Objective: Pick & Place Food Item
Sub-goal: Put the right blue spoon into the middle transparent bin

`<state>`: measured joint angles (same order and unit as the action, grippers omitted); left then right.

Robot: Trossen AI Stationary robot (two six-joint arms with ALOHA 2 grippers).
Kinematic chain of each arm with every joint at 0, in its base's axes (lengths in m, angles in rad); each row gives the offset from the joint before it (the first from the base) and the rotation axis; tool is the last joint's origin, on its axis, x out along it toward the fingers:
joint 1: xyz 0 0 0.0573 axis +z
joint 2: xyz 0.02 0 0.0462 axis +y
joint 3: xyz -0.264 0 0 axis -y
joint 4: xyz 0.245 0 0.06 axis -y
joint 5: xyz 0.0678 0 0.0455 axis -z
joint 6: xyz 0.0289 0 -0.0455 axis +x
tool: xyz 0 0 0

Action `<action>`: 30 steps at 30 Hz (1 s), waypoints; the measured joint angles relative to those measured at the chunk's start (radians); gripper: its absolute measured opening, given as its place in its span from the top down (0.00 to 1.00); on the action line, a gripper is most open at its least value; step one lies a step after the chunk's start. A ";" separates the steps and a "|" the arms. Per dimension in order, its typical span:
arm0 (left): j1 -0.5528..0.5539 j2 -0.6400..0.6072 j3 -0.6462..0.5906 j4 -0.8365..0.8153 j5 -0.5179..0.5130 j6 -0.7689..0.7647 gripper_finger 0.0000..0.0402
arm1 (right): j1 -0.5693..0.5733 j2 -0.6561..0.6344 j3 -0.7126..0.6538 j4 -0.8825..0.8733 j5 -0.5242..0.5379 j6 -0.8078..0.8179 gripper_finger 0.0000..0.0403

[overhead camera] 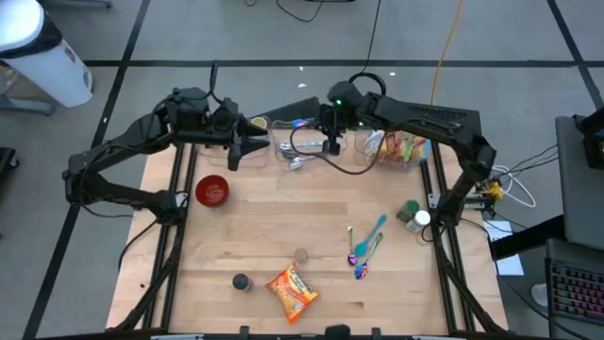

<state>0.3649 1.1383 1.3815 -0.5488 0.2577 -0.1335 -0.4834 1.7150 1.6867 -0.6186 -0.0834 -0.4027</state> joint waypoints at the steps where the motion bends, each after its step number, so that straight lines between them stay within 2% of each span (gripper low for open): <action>1: 0.000 -0.004 0.000 0.000 0.000 -0.006 0.56 | -0.006 0.016 0.000 0.004 0.000 -0.027 1.00; 12: 0.000 -0.010 0.000 -0.001 -0.005 -0.032 0.56 | -0.054 0.151 0.000 0.118 -0.078 -0.176 1.00; 26: 0.000 -0.009 0.000 -0.002 -0.006 -0.085 0.56 | -0.059 0.305 0.000 0.118 -0.040 -0.212 1.00; 30: 0.000 -0.009 0.000 -0.002 -0.006 -0.090 0.56 | -0.058 0.342 -0.001 0.104 -0.001 -0.212 1.00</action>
<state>0.3653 1.1290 1.3815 -0.5510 0.2516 -0.2234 -0.5414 2.0567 1.6859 -0.5148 -0.0842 -0.6144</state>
